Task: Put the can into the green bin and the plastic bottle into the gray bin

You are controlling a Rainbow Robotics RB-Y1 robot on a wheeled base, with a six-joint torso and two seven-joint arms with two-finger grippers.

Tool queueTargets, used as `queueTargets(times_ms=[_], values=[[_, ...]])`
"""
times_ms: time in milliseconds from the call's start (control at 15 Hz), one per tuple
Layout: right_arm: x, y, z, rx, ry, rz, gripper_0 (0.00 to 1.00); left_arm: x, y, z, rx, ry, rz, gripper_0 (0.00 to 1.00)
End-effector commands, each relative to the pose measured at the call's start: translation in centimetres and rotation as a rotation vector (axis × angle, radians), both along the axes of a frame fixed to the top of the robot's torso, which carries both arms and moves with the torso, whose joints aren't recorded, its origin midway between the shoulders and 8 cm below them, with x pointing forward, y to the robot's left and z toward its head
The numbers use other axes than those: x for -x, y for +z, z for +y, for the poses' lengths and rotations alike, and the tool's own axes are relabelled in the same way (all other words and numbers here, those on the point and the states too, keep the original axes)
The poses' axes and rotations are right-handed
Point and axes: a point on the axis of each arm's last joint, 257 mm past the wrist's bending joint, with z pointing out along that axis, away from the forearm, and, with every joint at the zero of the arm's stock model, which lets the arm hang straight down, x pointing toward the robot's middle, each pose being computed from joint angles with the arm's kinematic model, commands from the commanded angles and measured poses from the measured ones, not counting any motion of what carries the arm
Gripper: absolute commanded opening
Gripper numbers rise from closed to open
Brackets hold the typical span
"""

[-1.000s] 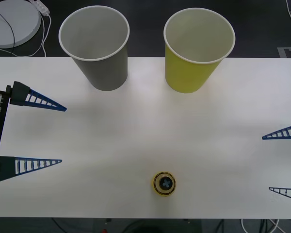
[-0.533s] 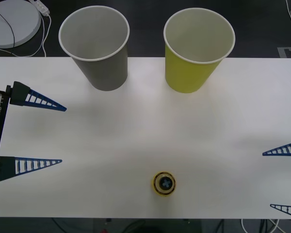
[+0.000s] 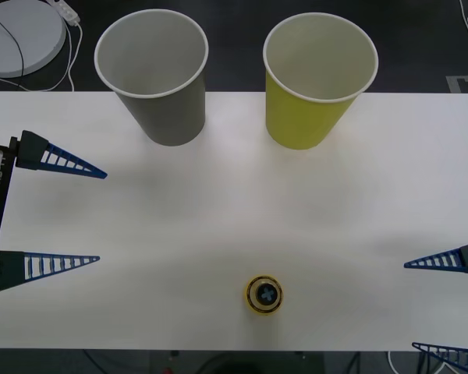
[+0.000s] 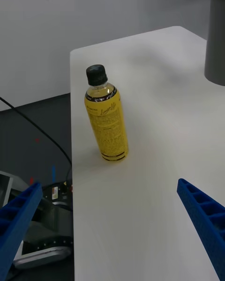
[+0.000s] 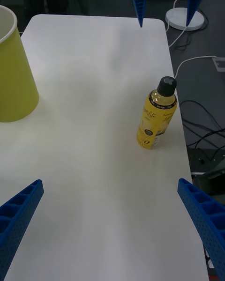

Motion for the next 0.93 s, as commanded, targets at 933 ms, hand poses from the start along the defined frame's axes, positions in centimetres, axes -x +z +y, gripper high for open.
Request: queueTargets(times_ms=[933], values=[[-3.2,-6.2,6.9,-0.063,-0.027,-0.068,1.0,0.0,0.0,0.0,0.0,0.0,0.0,1.0]])
